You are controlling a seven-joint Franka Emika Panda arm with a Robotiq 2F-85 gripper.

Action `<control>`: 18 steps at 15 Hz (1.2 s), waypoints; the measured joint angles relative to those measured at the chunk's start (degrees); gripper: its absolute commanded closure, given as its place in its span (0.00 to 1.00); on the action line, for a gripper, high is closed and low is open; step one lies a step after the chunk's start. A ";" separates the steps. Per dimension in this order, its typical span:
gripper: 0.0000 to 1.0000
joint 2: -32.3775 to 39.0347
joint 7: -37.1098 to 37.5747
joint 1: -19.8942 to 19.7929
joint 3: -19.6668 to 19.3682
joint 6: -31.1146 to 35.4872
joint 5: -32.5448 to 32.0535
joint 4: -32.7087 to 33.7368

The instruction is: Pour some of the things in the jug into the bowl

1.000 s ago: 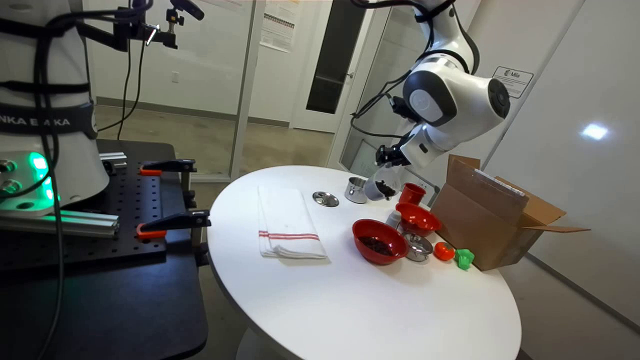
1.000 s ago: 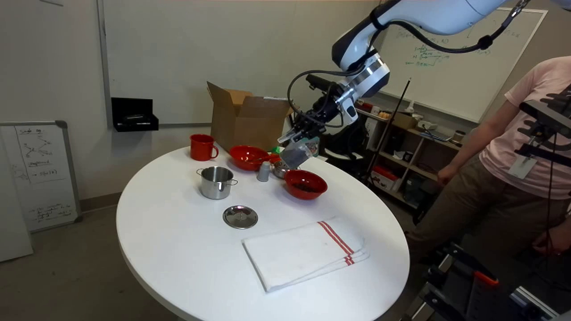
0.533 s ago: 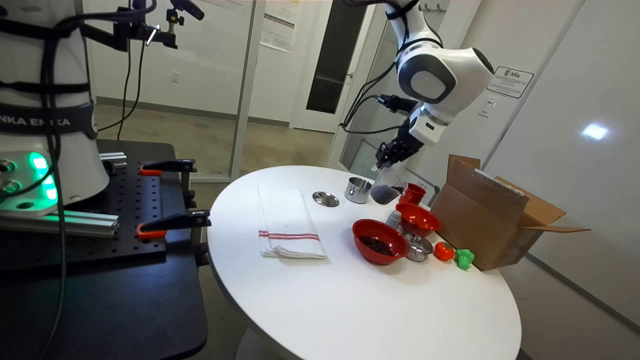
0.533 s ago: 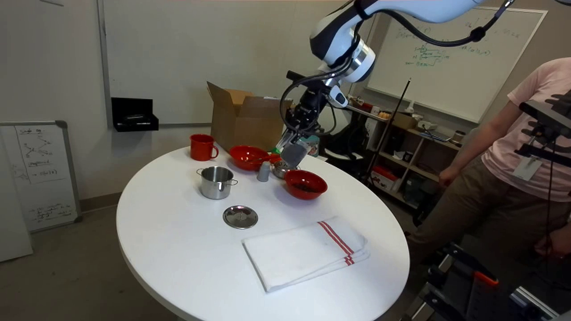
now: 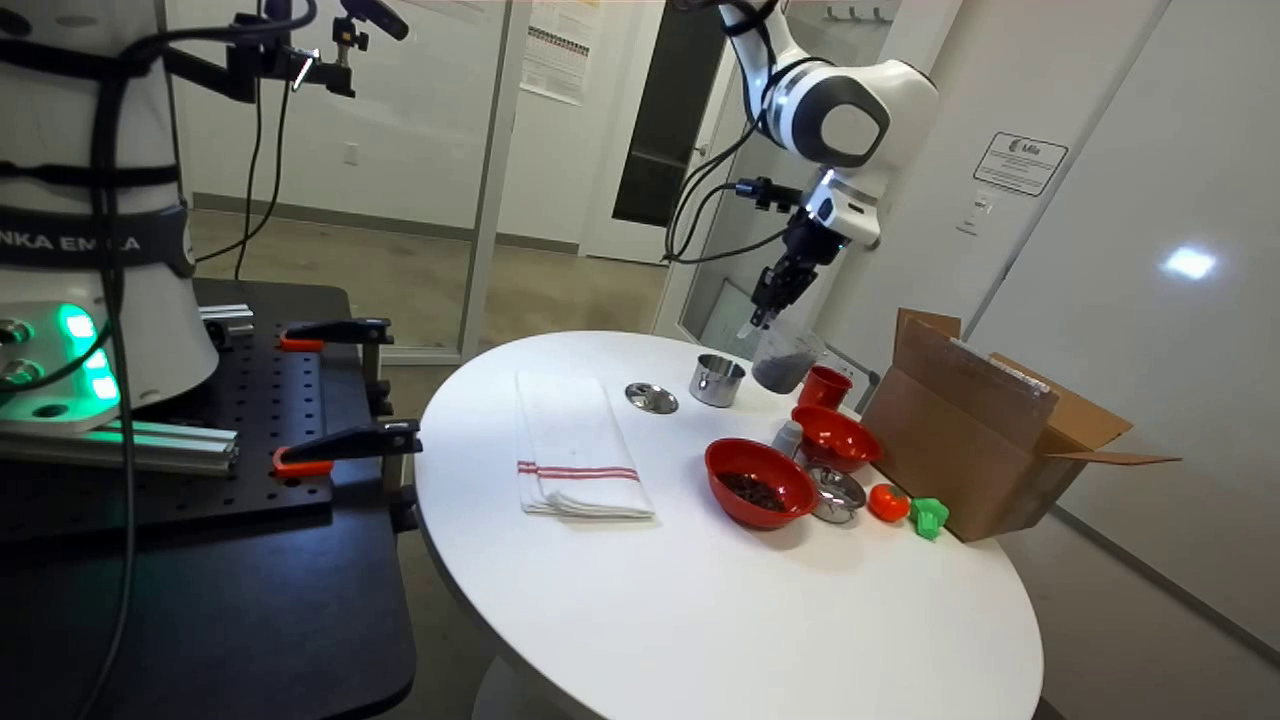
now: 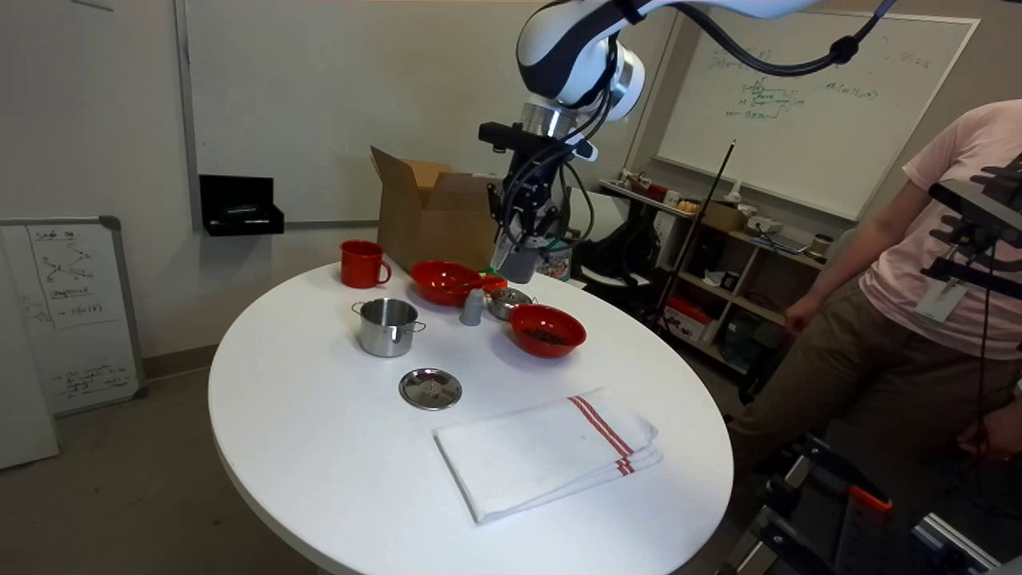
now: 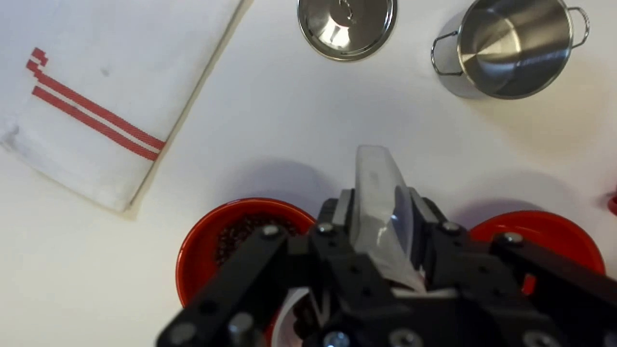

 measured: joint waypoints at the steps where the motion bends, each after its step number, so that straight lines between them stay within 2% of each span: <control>1: 0.93 0.01 0.05 0.46 0.63 0.23 -0.88 0.03; 7: 0.93 0.79 1.04 2.38 3.97 0.99 -1.86 -0.64; 18: 0.93 8.65 7.32 2.93 3.55 8.47 -5.02 -1.90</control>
